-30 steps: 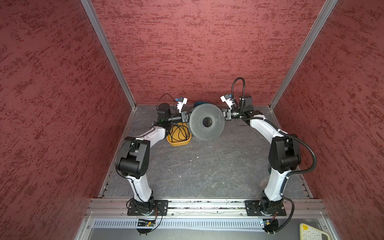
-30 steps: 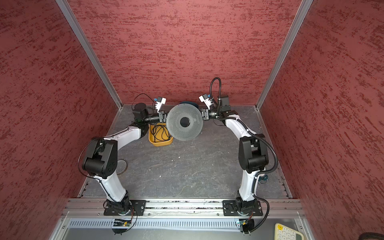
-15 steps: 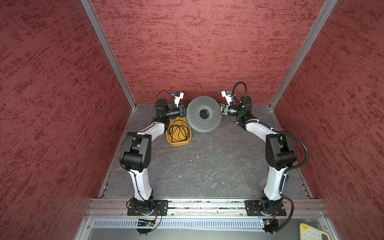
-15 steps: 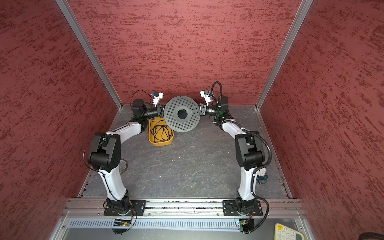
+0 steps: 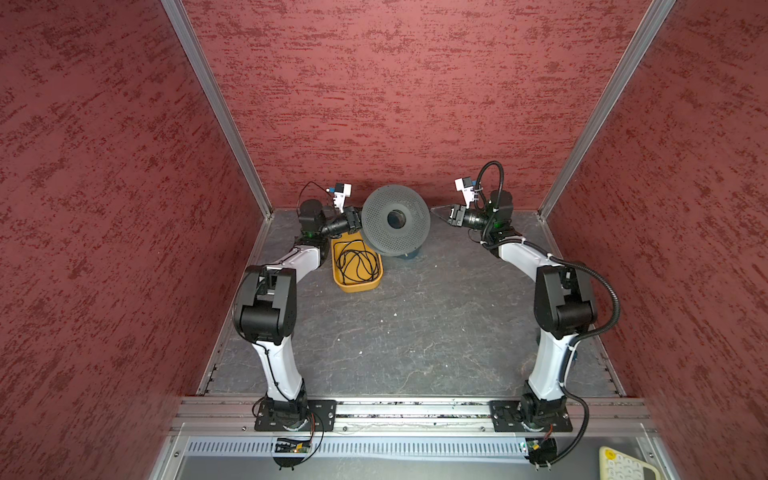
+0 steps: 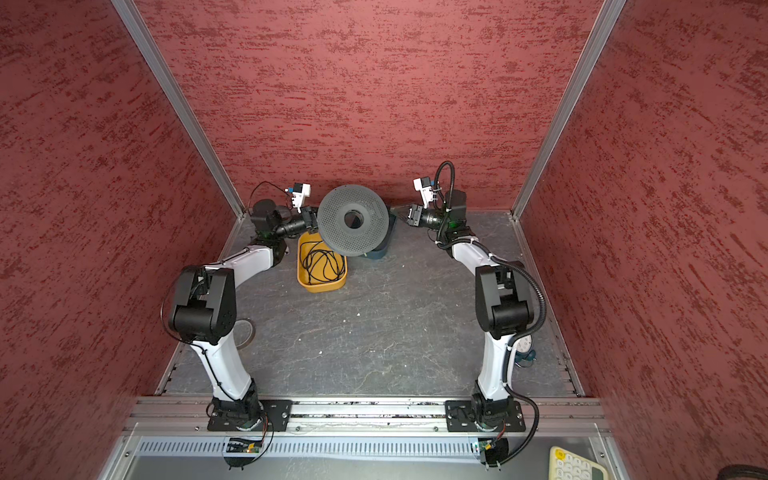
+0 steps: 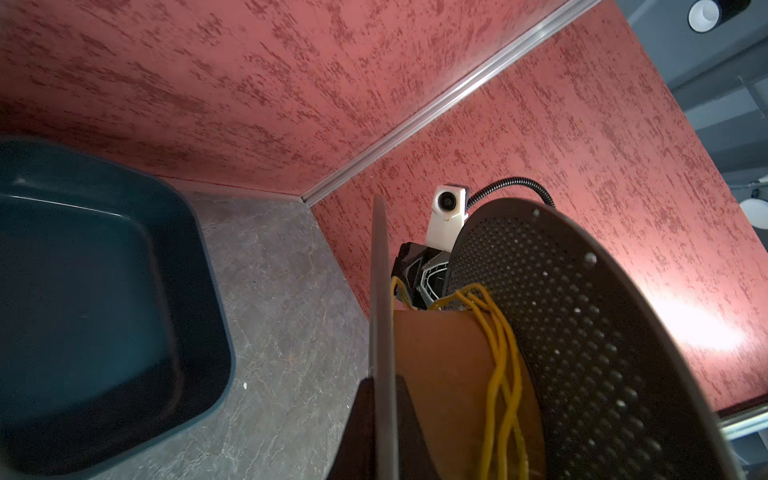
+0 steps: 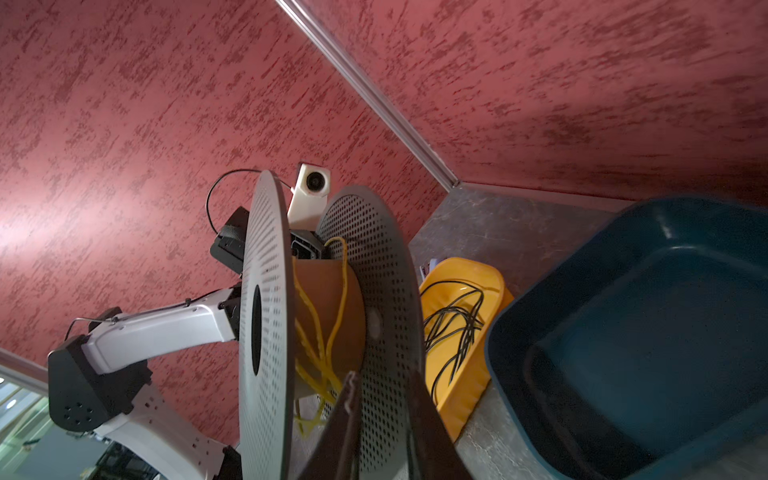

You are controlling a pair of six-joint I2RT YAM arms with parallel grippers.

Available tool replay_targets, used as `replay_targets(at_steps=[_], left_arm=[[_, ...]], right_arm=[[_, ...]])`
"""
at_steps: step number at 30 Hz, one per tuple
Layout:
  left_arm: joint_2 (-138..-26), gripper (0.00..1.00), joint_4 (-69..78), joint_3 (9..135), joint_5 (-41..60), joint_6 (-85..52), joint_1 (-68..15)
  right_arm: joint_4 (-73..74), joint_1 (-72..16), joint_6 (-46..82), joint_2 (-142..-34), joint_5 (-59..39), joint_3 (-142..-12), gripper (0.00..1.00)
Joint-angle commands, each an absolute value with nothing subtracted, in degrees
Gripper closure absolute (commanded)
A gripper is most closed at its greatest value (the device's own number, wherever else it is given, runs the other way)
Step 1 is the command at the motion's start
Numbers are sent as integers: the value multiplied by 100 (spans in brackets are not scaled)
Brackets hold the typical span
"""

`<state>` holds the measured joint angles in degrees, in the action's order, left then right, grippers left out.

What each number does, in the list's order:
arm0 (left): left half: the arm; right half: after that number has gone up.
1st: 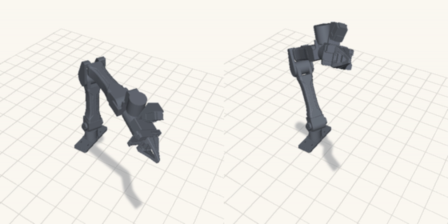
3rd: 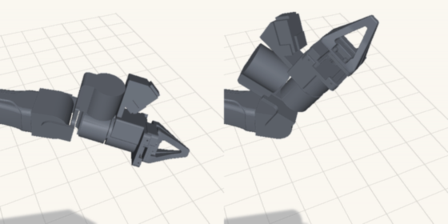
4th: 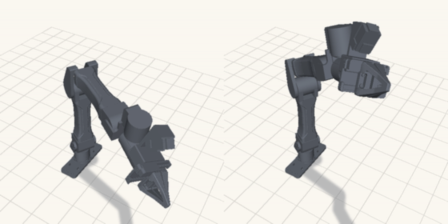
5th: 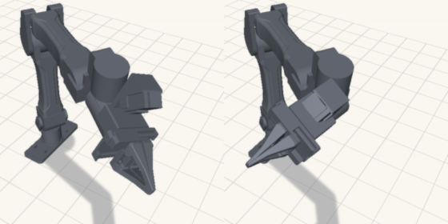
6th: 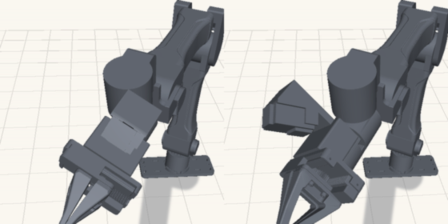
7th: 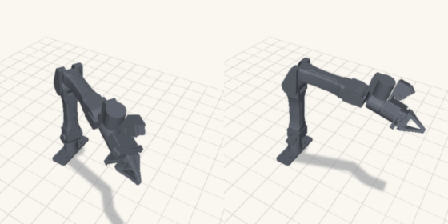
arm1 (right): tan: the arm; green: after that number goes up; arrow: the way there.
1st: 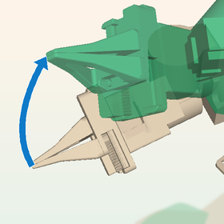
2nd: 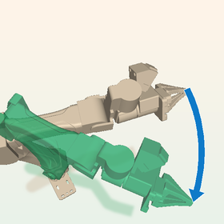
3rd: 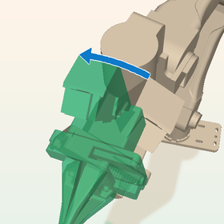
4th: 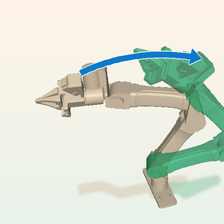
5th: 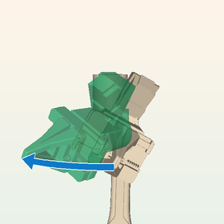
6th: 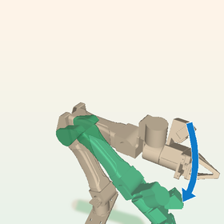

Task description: Wrap the cables

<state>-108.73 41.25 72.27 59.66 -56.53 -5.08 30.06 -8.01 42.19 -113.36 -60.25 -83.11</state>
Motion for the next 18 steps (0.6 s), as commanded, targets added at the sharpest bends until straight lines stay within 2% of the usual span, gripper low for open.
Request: replay_targets(at_steps=[1, 10, 18], left_arm=[[-10587, 100, 4305, 7199, 5856, -5830, -537], [-10578, 100, 4268, 7059, 5649, -6205, -404], [-10603, 100, 4401, 6776, 5097, -6618, -452]], right_arm=[[3179, -750, 4291, -11018, -5820, -8204, 74], [2312, -718, 3544, -10512, -5344, -7691, 59], [1779, -872, 2863, -9772, -4501, -6766, 52]])
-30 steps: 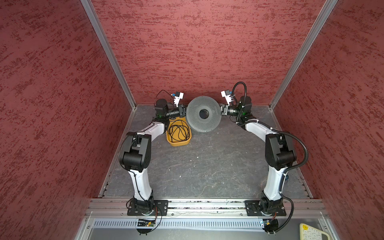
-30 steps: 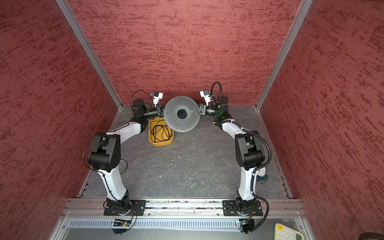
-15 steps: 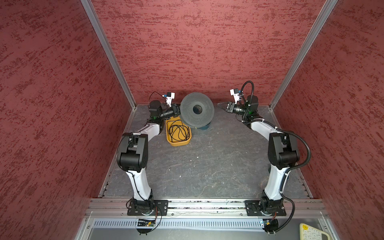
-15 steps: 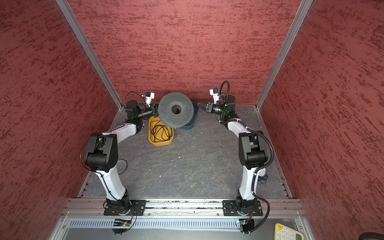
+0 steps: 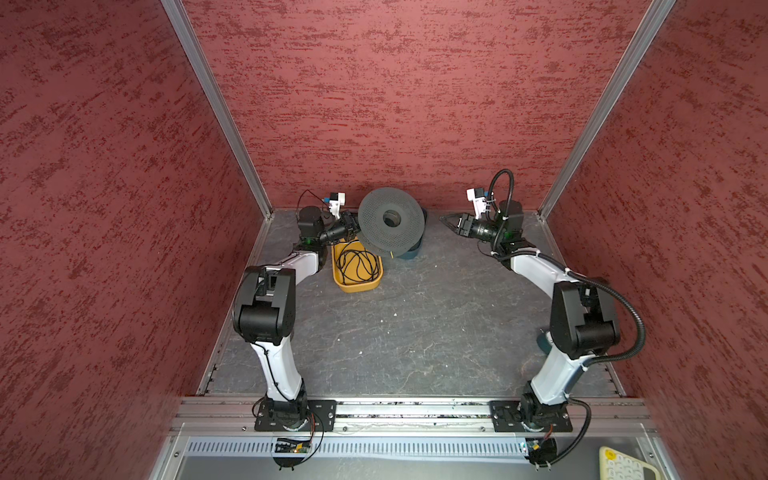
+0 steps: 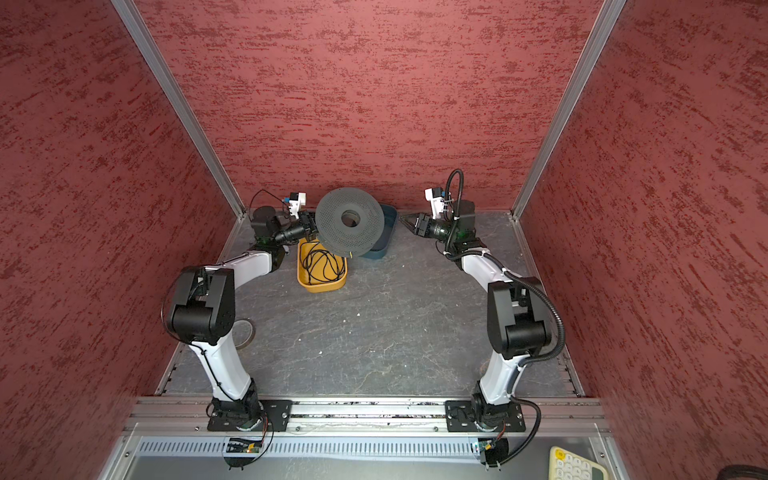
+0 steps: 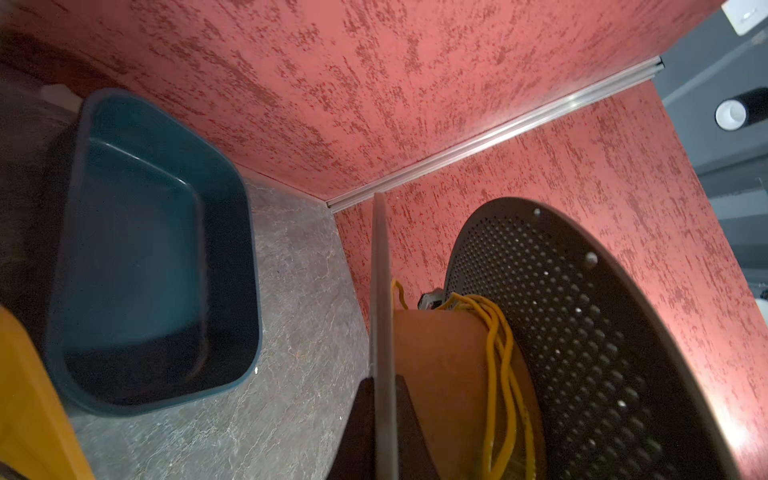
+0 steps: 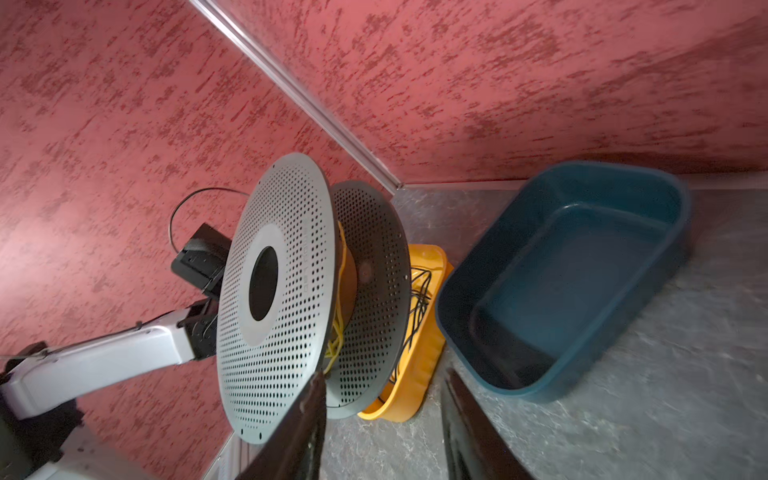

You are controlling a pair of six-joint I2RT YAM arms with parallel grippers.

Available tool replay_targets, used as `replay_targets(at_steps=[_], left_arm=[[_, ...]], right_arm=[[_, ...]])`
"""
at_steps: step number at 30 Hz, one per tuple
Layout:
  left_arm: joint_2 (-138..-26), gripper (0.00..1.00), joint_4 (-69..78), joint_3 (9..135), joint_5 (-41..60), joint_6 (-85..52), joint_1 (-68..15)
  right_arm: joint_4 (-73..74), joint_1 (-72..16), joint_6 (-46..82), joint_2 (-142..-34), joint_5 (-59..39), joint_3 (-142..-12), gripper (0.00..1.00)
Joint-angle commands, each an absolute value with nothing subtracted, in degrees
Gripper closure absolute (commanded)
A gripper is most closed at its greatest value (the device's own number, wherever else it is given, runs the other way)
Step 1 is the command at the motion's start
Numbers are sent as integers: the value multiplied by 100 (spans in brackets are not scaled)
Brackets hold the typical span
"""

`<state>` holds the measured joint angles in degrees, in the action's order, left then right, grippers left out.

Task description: Wrap the cables

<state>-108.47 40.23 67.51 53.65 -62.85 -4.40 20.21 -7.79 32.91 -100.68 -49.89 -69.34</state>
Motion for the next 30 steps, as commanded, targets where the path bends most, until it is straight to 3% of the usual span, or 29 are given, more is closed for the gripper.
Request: replay_targets(at_steps=[1, 8, 16, 30], left_arm=[[-10630, 100, 4420, 6776, 5079, -6680, -462], [-10762, 100, 4509, 6737, 5118, -6826, -580], [-10944, 100, 4680, 6776, 5359, -6834, -733], [-11102, 100, 4642, 6954, 5459, -6699, -976]], right_arm=[[1759, -912, 2795, -9702, -4424, -6657, 50], [2470, -1068, 3339, -9317, -4538, -5951, 43], [4206, -1064, 4990, -9418, -5217, -5591, 45], [5159, -1279, 5752, -9870, -5360, -5669, 49]])
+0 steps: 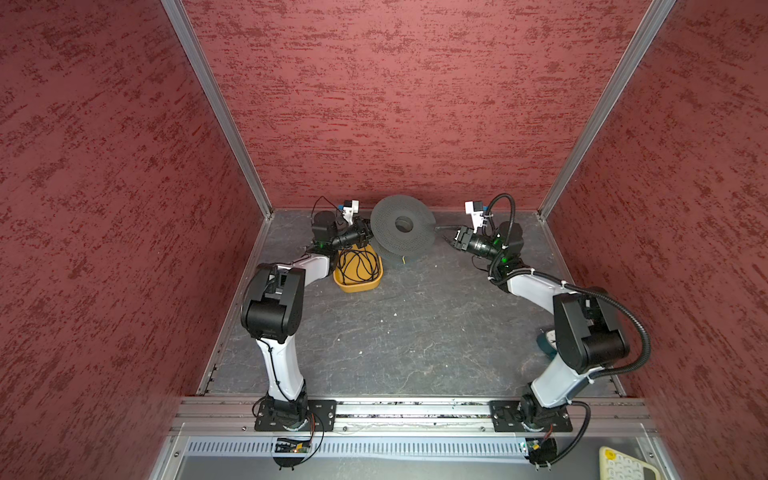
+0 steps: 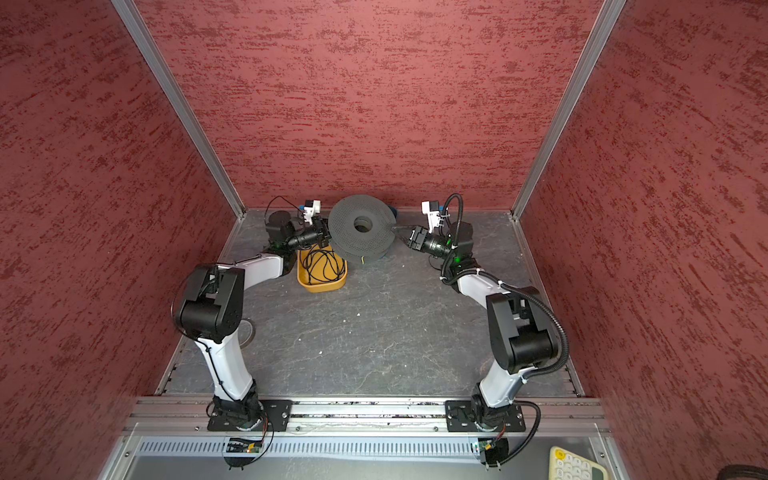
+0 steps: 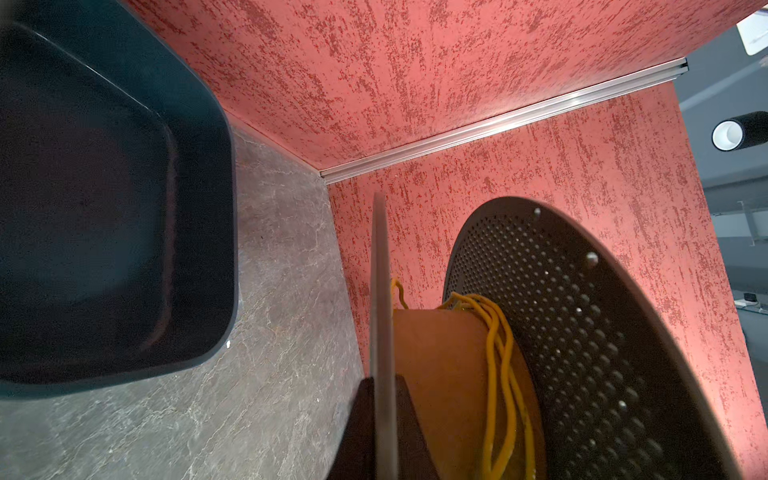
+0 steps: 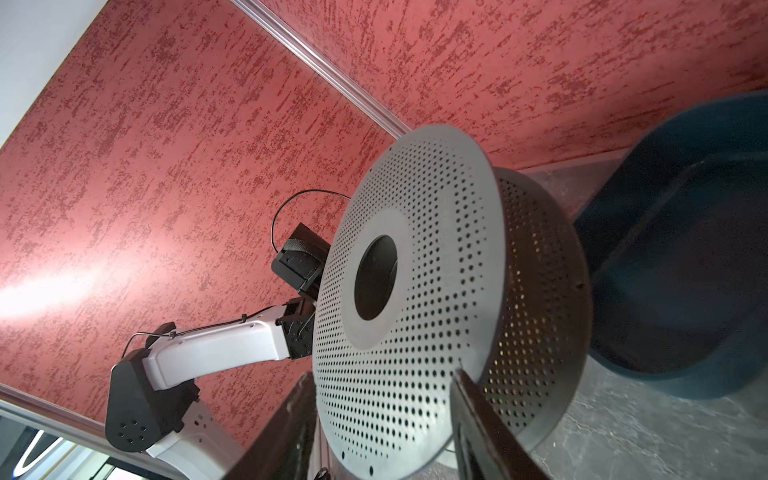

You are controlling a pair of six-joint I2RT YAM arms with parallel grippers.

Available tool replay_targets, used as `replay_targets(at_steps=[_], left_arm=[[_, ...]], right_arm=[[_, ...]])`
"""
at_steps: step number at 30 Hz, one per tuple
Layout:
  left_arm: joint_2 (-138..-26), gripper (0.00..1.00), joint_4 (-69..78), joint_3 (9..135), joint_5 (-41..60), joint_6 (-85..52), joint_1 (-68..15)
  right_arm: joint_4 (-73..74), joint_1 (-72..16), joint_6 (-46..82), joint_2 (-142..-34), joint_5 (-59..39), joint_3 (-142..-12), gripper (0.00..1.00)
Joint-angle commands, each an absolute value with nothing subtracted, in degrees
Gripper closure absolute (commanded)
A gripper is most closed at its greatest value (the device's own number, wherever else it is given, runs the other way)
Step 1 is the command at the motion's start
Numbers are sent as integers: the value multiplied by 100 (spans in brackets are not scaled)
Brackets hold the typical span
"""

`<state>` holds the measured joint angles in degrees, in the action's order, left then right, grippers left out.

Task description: Wrap the cables

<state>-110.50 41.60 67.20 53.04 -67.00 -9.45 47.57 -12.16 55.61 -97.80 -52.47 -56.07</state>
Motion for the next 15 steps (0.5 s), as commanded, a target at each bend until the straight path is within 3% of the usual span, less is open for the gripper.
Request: replay_targets(at_steps=[1, 7, 12, 15], left_arm=[[-11100, 100, 4649, 6956, 5459, -6703, -980], [-11105, 100, 4740, 6919, 5515, -6700, -945], [-11064, 100, 4679, 6809, 5463, -6681, -886], [-11057, 100, 4667, 6805, 5459, -6661, -894]], right_arm=[[5151, -1278, 5748, -9869, -5345, -5653, 49], [4755, -1281, 5439, -9718, -5275, -5727, 50], [2881, -1274, 4379, -9243, -4144, -5817, 45], [2587, -1270, 4203, -9215, -4004, -5827, 44]])
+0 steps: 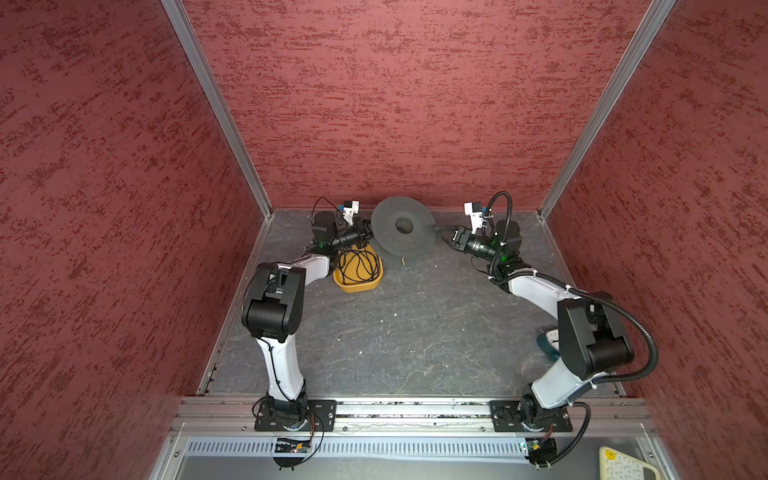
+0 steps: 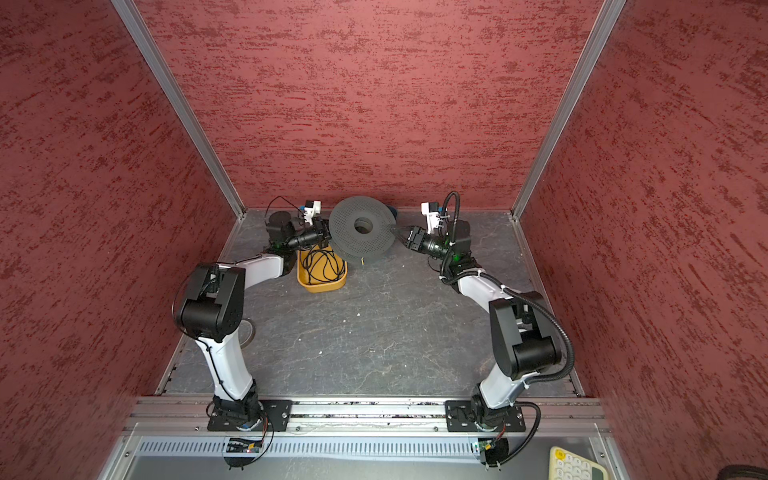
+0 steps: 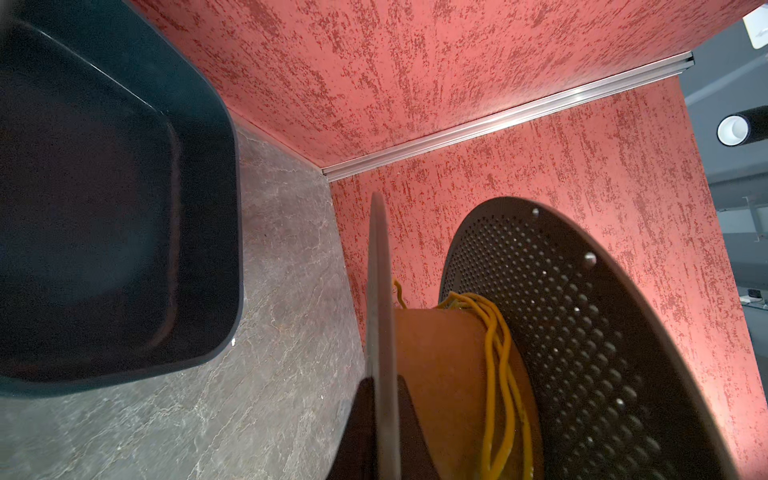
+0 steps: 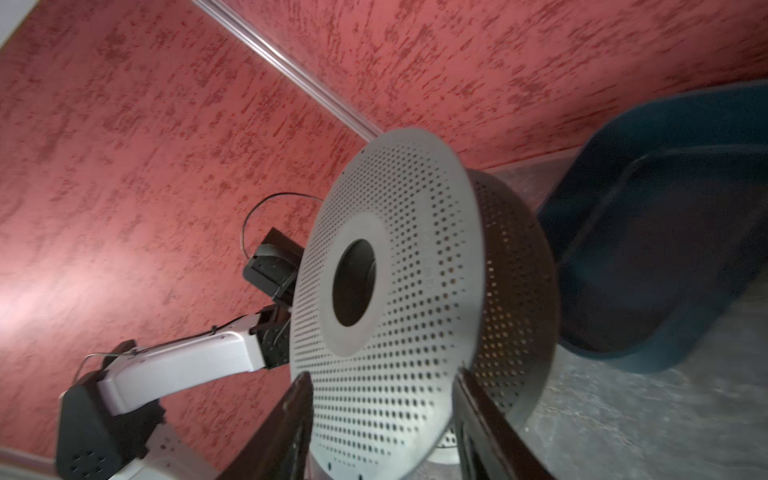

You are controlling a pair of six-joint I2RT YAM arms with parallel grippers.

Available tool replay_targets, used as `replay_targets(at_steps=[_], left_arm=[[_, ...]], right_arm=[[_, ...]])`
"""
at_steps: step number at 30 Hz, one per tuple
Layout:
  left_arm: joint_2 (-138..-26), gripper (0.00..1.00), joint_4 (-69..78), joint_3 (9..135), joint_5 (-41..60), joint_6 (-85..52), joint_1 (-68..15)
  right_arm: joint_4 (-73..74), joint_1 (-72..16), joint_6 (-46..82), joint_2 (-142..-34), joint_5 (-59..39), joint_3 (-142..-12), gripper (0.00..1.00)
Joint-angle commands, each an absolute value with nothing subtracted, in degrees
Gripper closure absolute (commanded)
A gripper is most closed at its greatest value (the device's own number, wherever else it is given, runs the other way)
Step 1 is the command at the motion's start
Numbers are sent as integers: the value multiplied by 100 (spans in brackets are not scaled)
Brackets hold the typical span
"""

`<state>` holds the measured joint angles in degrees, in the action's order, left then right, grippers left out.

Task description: Wrap the cables

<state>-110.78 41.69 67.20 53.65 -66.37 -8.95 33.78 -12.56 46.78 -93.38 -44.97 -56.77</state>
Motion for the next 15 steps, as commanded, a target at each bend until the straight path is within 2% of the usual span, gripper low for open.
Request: replay_targets(at_steps=[1, 7, 15], left_arm=[[-11060, 100, 4667, 6803, 5463, -6659, -903], [-10952, 100, 4294, 6812, 5434, -6351, -910], [-11088, 100, 4519, 6889, 5552, -6531, -1006]], right_arm=[[2618, -1269, 4238, -9243, -4043, -5822, 44], [2973, -1269, 4537, -9374, -4188, -5794, 45], [5031, -1279, 5918, -9979, -5077, -5765, 57]])
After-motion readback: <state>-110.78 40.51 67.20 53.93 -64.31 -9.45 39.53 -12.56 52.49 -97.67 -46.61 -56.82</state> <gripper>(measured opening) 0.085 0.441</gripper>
